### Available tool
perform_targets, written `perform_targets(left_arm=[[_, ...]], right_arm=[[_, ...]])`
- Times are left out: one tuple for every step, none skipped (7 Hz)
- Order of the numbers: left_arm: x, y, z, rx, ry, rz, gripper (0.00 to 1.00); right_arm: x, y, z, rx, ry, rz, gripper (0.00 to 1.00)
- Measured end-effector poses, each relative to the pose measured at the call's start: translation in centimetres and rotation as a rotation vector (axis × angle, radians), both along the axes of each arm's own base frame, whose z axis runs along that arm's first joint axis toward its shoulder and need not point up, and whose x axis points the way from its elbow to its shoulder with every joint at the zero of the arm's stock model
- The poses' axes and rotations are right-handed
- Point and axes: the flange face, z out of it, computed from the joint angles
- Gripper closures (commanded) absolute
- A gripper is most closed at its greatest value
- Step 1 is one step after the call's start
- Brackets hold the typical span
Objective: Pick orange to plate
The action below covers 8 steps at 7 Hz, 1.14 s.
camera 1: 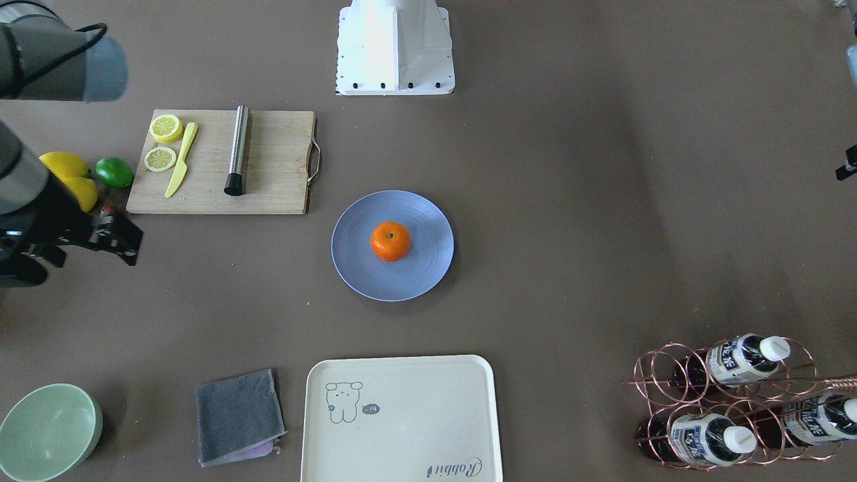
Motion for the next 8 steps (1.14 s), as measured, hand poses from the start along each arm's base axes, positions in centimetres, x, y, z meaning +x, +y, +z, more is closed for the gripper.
perform_targets(left_arm=[[-0.6,0.0,-0.2,-0.010,0.001,-0.012,0.02],[-2.3,0.1,-0.5,-0.021,0.002,-0.049,0.02],[-4.7,0.4,-1.2,-0.027,0.001,-0.099,0.02],[-6.1,0.5,-2.1,-0.026,-0.001,-0.129,0.02],[-6.6,0.5,-2.8,-0.019,-0.003,-0.140,0.02],[-6.8,0.3,-3.3,-0.013,-0.003,-0.144,0.02],[-6.8,0.2,-3.3,-0.017,-0.003,-0.146,0.02],[-6.8,0.3,-3.1,-0.025,-0.003,-0.149,0.02]], right_arm=[[5.3,0.7,4.5,0.025,0.021,-0.044,0.00],[9.7,1.7,8.3,0.035,0.039,-0.067,0.00],[13.3,2.8,11.4,0.025,0.053,-0.064,0.00],[16.7,3.8,14.8,-0.009,0.067,-0.042,0.00],[19.5,4.4,19.2,-0.073,0.079,-0.009,0.00],[21.7,5.0,24.1,-0.146,0.088,0.024,0.00],[23.1,5.6,28.0,-0.183,0.089,0.050,0.00],[24.1,6.1,30.1,-0.196,0.088,0.068,0.00]])
